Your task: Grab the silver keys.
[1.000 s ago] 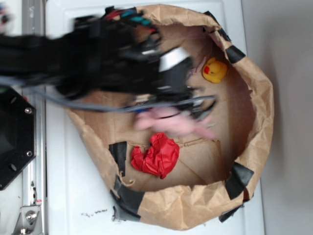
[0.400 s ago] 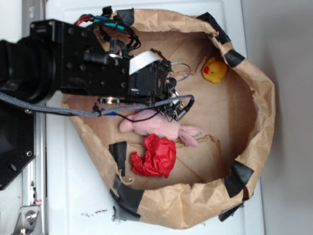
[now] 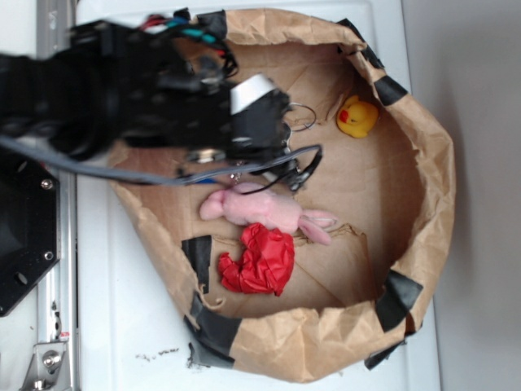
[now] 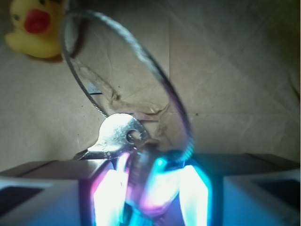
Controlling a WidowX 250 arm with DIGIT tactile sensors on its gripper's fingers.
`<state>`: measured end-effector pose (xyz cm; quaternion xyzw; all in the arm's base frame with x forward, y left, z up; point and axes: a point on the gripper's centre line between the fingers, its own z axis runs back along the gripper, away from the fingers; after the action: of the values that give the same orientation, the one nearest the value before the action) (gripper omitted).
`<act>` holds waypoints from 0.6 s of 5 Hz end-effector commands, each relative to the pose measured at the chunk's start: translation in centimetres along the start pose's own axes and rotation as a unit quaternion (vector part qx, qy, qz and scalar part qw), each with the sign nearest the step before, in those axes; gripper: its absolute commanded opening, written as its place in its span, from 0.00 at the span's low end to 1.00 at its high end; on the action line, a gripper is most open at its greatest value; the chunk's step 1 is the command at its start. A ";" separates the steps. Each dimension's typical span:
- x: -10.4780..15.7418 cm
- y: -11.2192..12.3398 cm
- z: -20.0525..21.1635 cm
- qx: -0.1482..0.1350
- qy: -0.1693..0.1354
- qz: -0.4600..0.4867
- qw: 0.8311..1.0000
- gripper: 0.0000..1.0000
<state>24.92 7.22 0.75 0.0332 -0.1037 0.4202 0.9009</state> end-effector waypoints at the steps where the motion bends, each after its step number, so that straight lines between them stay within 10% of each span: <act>1: 0.6 -0.1 0.7 0.007 0.013 -0.001 1.000 0.00; 3: 0.8 -1.0 8.6 -0.083 0.011 -0.010 0.996 0.00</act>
<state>24.25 4.74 7.61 -0.0393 -0.0933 0.3996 0.9111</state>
